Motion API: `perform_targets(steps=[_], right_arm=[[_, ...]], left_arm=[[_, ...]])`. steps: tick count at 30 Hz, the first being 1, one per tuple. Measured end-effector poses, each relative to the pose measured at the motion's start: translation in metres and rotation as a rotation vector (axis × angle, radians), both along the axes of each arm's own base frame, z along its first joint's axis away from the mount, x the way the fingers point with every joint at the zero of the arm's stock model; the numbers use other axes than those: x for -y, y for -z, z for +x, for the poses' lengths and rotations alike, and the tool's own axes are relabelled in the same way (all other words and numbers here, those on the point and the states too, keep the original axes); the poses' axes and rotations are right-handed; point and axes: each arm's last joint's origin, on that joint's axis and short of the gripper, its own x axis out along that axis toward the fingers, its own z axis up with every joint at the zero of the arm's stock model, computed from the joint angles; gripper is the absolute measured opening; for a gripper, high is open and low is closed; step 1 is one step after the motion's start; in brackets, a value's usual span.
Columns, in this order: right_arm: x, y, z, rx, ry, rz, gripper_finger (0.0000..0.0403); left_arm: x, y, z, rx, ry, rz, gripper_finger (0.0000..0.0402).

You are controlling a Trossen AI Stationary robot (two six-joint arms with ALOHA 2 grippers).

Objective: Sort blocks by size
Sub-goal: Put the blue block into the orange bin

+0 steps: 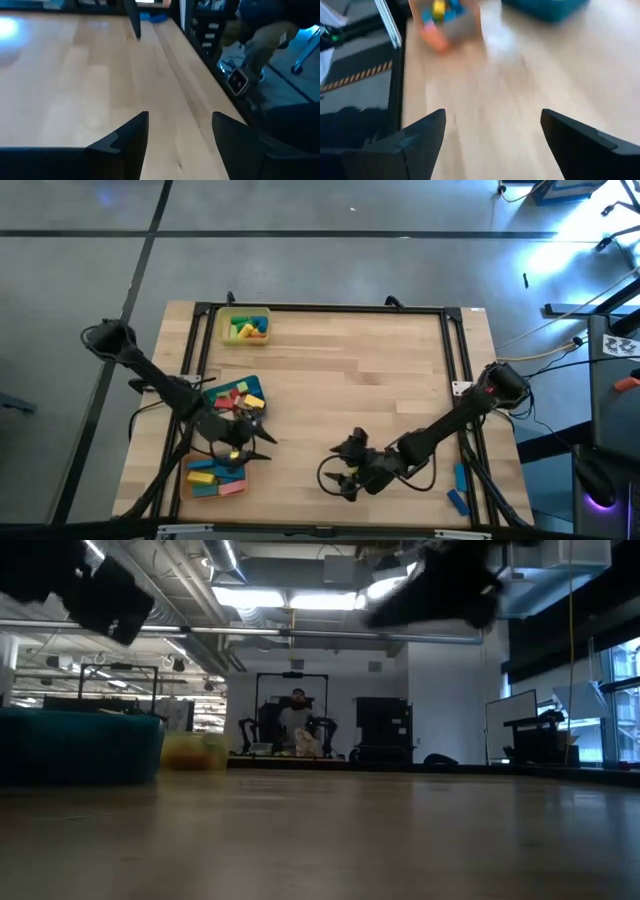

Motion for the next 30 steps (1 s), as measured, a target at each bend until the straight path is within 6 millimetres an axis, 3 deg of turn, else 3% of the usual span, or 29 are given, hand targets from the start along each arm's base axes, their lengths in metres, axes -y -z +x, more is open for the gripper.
perform_targets(steps=[6,10,16,22,27,30], right_arm=[[0.002,0.000,-0.032,-0.332,0.057,0.267,0.0324],[0.008,0.002,-0.051,-0.625,0.129,0.431,0.0299],[0.007,0.006,-0.076,-1.036,0.211,0.591,0.0208],[-0.007,0.006,-0.107,-1.333,0.293,0.624,0.0097],[-0.020,0.006,-0.133,-1.429,0.340,0.539,0.0016],[-0.028,0.007,-0.146,-1.447,0.335,0.498,0.0008]], left_arm=[[0.010,0.033,0.010,-0.104,-0.020,0.003,0.0202],[0.013,0.050,0.014,-0.157,-0.026,0.032,0.0202],[0.014,0.056,0.015,-0.178,-0.032,0.037,0.0202],[0.014,0.056,0.015,-0.172,-0.026,0.048,0.0202],[0.014,0.056,0.015,-0.173,-0.026,0.049,0.0202],[0.014,0.056,0.015,-0.173,-0.026,0.049,0.0202]])
